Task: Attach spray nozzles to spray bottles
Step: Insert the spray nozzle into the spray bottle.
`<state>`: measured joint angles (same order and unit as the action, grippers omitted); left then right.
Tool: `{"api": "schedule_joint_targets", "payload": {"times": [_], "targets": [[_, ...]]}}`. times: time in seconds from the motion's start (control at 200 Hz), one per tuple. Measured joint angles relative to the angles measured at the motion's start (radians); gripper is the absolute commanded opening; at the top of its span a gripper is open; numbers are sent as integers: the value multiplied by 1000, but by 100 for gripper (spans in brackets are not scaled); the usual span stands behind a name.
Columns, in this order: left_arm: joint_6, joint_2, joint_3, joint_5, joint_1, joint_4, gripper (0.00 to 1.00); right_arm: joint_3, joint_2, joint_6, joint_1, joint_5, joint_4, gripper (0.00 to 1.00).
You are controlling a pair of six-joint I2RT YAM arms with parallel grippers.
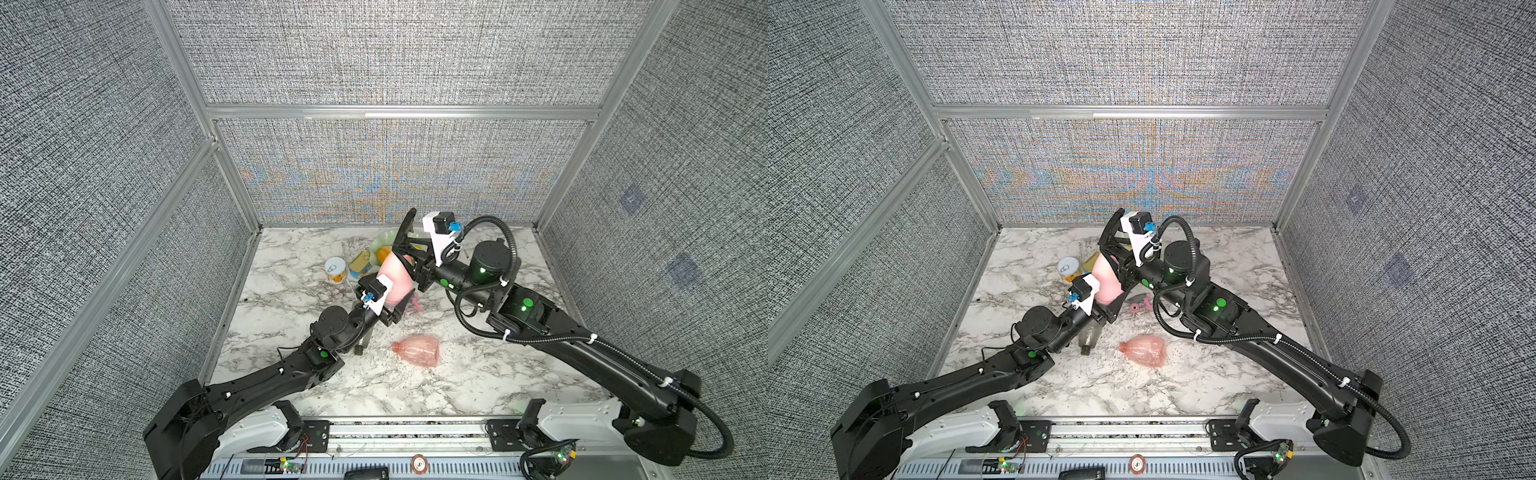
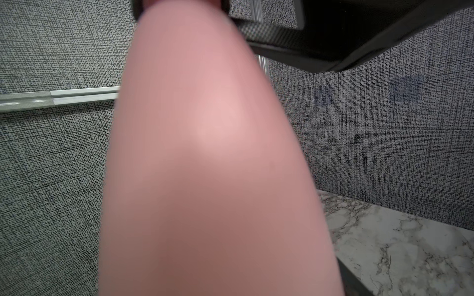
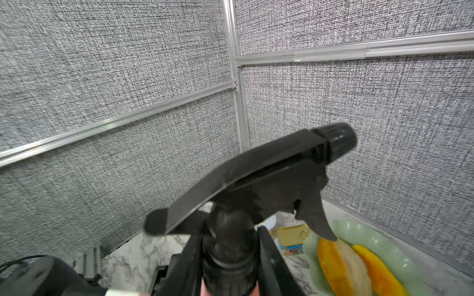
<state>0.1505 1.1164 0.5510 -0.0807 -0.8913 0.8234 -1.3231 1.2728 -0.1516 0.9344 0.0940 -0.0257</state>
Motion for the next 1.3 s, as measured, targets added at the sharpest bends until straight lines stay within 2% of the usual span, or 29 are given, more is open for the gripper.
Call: {"api": "schedule_joint_targets", "payload": {"times": [0.255,0.385,0.475,0.585,0.73,1.066,1.301], "targets": [[13,24,9,-116,3,-17,76,-129,153,4,142,433,50,31],[25,31,7,-147,3,-26,76,-192,212,-38,180,587,105,31],[34,31,4,-151,2,-26,77,-227,230,-45,199,640,150,34],[54,26,-2,-147,1,-8,77,-249,225,-46,217,656,183,39],[70,20,-8,-125,1,48,77,-253,185,-52,226,596,231,43],[70,13,-15,-95,-1,116,77,-270,151,-23,242,532,269,45],[57,0,-19,-97,4,143,77,-291,143,2,270,509,312,55]]}}
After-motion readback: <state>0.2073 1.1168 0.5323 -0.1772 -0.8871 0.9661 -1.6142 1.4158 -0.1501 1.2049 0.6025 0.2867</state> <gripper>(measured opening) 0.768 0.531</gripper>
